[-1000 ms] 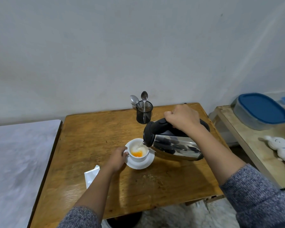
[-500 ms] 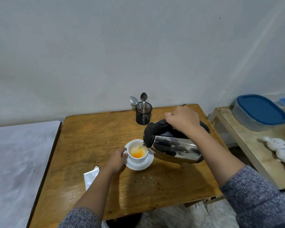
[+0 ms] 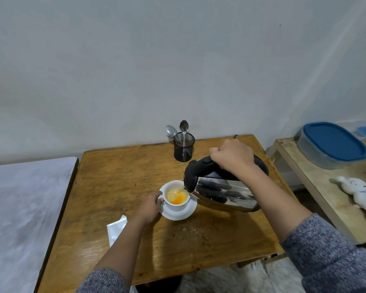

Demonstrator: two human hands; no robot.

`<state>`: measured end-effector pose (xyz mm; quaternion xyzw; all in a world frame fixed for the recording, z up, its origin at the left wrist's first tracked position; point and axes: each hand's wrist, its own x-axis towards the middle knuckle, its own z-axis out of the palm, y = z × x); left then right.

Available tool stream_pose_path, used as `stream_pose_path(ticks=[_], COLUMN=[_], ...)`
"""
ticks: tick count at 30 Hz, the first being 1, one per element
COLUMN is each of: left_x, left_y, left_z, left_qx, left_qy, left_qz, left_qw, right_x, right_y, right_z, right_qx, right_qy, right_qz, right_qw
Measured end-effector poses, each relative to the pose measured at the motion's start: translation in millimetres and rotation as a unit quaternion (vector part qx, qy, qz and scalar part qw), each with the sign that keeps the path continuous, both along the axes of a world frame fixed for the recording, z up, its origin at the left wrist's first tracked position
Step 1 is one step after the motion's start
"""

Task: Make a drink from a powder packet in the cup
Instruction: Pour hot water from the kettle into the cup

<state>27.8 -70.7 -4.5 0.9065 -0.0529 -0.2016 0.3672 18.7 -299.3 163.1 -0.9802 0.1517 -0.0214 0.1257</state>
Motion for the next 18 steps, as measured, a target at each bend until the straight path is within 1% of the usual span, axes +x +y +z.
stream_pose_path(ticks=[10,18], left_x=[-1.8,-2.6], left_y=[-0.9,-3.5], left_z=[2.5,3.6], left_qx=[0.001,0.001], left_qy=[0.006,0.001], left_qz=[0.004,0.006], left_qw=[1.000,1.000], right_x=[-0.4,-0.2], right_y=[1.2,1.6], right_z=[-0.4,1.8], right_qx=[0.015,0.007], right_qy=[0.007,0.008], right_qz=[-0.002,-0.002], right_qw=[1.000,1.000])
